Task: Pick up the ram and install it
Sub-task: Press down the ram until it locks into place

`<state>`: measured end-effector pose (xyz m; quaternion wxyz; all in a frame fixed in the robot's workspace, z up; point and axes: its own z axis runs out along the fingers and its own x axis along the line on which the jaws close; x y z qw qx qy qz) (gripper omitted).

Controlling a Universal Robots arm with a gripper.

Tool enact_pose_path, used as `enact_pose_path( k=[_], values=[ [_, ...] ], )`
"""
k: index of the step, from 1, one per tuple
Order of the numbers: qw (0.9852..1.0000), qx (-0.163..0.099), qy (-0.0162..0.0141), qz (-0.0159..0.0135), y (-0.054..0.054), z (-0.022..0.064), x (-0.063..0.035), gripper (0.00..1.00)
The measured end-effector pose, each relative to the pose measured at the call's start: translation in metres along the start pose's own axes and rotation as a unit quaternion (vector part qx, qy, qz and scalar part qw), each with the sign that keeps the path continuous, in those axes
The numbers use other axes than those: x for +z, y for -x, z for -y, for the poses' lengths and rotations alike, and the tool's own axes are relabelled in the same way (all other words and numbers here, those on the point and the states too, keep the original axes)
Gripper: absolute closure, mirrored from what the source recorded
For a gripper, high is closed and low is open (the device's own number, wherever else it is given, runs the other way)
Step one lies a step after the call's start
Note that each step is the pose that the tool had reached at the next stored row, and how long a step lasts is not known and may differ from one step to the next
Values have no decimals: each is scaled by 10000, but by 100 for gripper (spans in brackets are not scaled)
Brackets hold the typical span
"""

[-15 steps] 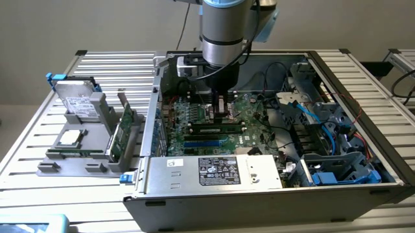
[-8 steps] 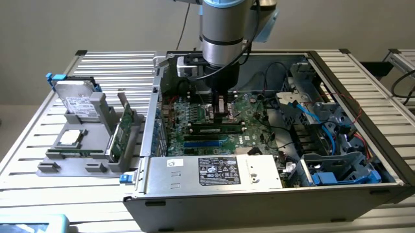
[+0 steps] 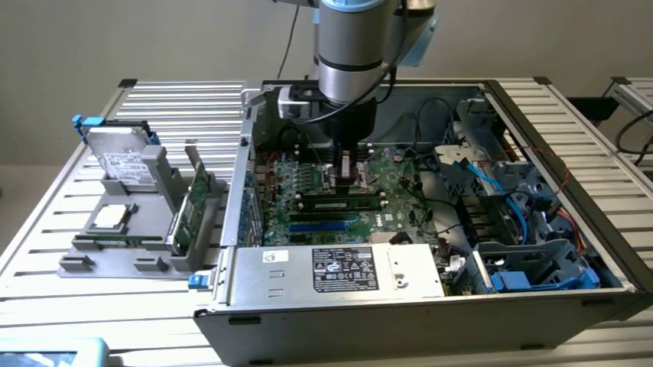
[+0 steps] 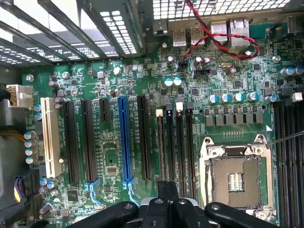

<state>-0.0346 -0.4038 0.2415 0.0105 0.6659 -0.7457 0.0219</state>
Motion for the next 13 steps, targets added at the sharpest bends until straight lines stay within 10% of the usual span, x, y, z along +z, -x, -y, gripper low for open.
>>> enact_pose_path(
  k=[13],
  values=[
    [9960,894,40,-18,0,0,0,89]
  ],
)
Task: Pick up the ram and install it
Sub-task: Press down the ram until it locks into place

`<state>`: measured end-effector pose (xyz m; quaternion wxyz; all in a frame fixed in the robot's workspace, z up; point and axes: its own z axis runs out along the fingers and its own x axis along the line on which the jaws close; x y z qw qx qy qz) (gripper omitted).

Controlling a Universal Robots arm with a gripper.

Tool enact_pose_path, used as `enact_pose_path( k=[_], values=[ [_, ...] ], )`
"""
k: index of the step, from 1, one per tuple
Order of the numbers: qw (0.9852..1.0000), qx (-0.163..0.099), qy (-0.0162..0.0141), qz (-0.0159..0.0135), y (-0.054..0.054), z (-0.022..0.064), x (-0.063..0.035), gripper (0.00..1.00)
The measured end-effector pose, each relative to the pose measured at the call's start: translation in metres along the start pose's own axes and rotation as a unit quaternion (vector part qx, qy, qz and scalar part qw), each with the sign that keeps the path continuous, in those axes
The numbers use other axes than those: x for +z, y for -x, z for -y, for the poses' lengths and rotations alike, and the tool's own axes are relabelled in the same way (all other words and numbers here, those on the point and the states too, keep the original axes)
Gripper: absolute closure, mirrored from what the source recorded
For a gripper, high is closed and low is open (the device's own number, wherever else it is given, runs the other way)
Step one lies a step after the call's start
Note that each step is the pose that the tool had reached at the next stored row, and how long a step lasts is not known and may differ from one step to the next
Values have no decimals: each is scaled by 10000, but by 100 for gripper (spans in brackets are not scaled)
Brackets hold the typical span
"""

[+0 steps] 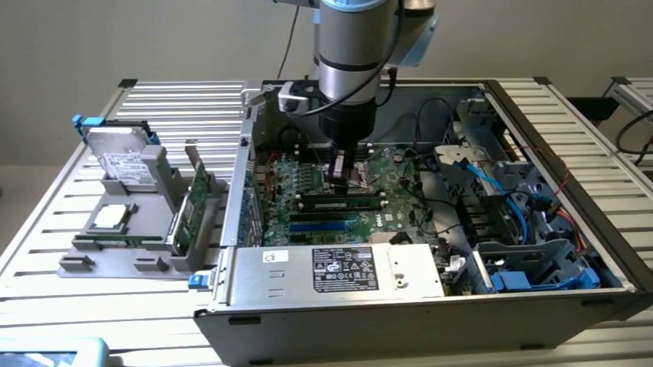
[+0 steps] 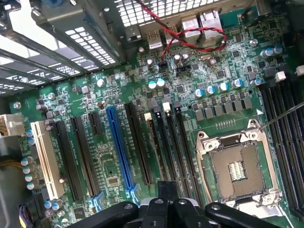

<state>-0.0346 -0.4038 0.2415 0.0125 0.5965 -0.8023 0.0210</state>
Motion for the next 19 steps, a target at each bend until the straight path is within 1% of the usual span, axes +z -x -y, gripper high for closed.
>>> enact_pose_path(
  k=[5,9,14,17,19],
  values=[
    [9995,330,15,-7,0,0,0,89],
    [9983,589,26,-14,0,0,0,89],
    [9961,880,34,-33,0,0,0,89],
    [9945,1048,36,-46,0,0,0,89],
    [9932,1160,36,-49,0,0,0,89]
  ],
)
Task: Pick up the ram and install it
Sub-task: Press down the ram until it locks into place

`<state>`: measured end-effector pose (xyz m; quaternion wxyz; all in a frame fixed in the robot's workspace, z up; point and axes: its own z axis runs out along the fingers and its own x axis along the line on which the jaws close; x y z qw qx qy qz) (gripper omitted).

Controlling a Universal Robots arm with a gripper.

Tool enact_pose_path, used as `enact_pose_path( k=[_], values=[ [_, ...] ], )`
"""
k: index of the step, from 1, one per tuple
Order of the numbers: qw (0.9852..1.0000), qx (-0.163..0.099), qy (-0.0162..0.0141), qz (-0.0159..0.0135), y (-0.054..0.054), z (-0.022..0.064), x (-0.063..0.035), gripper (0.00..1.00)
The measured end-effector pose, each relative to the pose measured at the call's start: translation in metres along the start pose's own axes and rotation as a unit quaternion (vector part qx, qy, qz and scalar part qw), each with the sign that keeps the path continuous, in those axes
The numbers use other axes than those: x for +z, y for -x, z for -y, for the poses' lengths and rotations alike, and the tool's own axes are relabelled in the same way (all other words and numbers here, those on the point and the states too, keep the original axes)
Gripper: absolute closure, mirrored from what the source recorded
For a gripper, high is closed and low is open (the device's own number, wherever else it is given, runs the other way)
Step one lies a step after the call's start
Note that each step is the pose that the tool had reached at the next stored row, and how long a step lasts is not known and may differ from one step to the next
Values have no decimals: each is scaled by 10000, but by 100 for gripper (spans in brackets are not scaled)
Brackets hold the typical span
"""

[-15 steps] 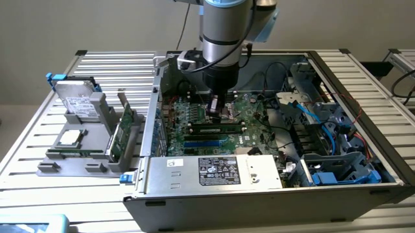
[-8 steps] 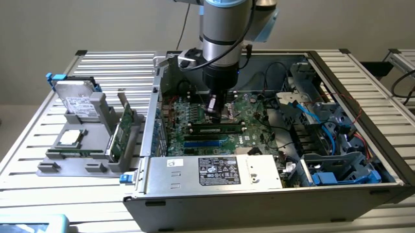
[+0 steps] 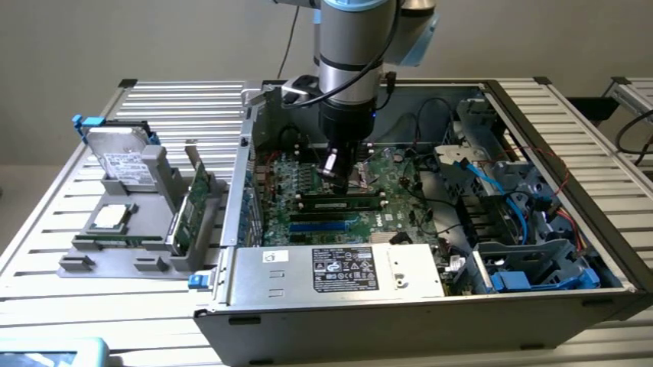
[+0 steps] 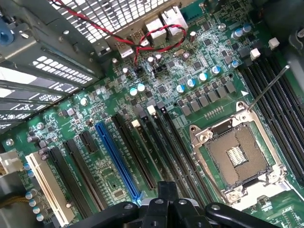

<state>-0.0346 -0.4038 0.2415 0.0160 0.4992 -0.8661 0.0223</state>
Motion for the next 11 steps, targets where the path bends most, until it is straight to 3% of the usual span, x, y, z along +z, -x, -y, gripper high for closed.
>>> enact_pose_path(
  k=[4,11],
  values=[
    [9998,219,-4,5,1,1,1,89],
    [9983,586,-38,26,0,0,1,89]
  ],
)
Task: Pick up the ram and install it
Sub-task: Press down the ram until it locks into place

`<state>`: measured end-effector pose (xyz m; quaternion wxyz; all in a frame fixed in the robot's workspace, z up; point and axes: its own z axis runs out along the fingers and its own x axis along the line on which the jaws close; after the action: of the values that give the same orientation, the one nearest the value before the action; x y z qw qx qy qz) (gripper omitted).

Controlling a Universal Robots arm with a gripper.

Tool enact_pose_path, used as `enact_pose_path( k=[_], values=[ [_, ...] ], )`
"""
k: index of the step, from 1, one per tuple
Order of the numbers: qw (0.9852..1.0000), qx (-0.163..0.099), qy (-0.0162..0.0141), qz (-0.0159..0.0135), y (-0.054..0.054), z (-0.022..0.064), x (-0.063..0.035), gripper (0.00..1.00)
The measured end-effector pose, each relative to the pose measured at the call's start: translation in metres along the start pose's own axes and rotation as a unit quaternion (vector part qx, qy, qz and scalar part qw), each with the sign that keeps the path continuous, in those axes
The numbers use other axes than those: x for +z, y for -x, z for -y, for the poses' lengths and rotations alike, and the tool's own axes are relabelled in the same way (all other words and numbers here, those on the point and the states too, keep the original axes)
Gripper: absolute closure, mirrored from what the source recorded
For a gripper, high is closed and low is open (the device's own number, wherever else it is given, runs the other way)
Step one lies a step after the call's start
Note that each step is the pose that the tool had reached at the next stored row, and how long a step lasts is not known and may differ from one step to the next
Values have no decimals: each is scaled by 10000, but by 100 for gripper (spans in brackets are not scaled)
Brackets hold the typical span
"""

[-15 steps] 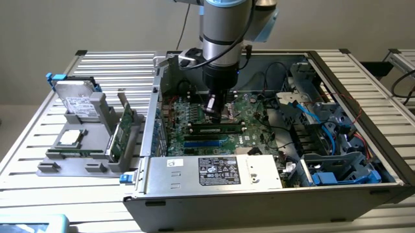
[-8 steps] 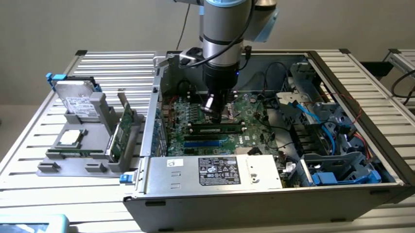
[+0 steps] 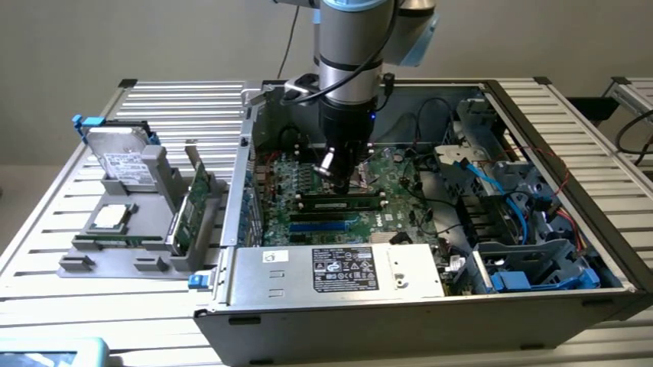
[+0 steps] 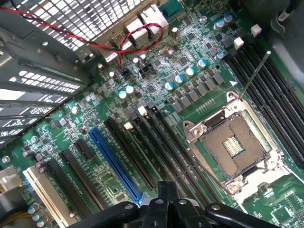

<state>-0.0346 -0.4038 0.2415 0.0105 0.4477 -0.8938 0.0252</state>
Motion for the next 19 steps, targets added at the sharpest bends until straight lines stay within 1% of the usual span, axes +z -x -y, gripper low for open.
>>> enact_pose_path(
  k=[4,9,14,19],
  values=[
    [9998,223,-12,9,0,0,0,89],
    [9988,497,-35,24,0,0,0,89],
    [9970,766,-63,44,0,0,0,89],
    [9945,1044,-86,60,0,0,0,89]
  ],
)
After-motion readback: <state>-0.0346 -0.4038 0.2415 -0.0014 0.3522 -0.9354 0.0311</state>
